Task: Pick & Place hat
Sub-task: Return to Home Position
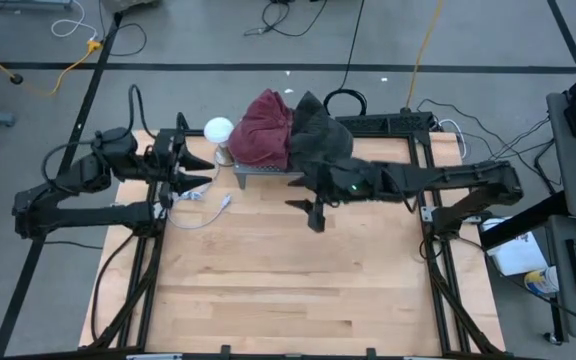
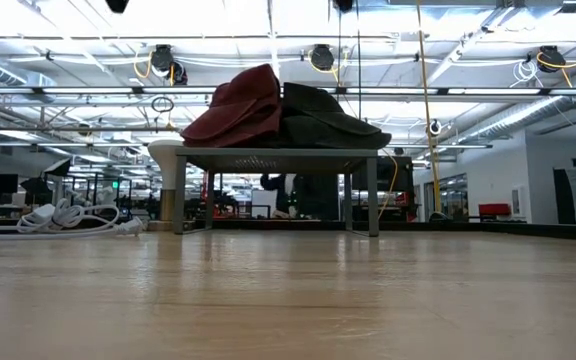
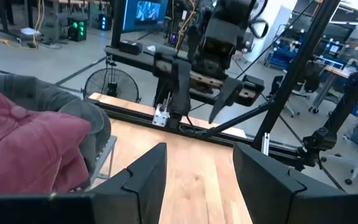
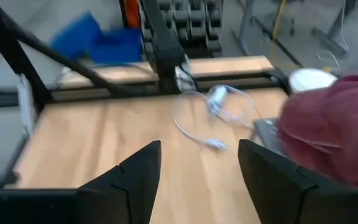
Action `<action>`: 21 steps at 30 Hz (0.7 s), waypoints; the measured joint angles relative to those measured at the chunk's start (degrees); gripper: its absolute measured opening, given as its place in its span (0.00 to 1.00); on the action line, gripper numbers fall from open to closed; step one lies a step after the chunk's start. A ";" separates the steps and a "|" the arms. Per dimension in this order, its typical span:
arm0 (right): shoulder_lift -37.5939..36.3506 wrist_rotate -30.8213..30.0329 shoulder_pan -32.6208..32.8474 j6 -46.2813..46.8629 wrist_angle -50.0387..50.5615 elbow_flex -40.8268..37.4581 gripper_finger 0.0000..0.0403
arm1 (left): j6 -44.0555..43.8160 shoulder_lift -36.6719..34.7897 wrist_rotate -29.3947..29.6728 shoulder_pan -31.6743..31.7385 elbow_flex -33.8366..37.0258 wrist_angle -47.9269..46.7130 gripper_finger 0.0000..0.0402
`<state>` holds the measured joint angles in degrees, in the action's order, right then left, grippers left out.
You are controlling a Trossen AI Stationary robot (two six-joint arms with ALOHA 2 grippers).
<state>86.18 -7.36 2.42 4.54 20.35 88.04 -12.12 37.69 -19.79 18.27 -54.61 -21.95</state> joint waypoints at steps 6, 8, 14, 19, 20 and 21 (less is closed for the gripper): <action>-10.11 -0.10 1.88 4.73 -19.75 -22.58 0.52 | -0.19 -6.63 0.43 -0.03 10.22 6.81 0.46; -14.07 -0.10 2.40 4.89 -23.74 -29.08 0.52 | -0.13 -8.92 0.92 -0.06 13.48 8.97 0.46; -25.95 -0.56 2.53 4.85 -35.65 -45.43 0.52 | 0.43 -16.03 2.68 -0.06 22.00 10.59 0.46; -35.11 -0.30 2.57 5.14 -42.72 -57.29 0.52 | 0.32 -21.04 3.01 -0.07 28.22 16.73 0.46; -36.73 -0.28 2.56 5.47 -43.94 -59.33 0.52 | 0.36 -21.87 3.04 -0.03 29.33 17.85 0.46; -38.13 -0.31 2.57 5.90 -44.78 -61.05 0.52 | 0.38 -22.62 3.04 -0.03 30.51 18.92 0.46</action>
<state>48.04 -7.67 4.99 10.44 -24.43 26.99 -11.73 15.07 -16.75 18.24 -24.10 -3.03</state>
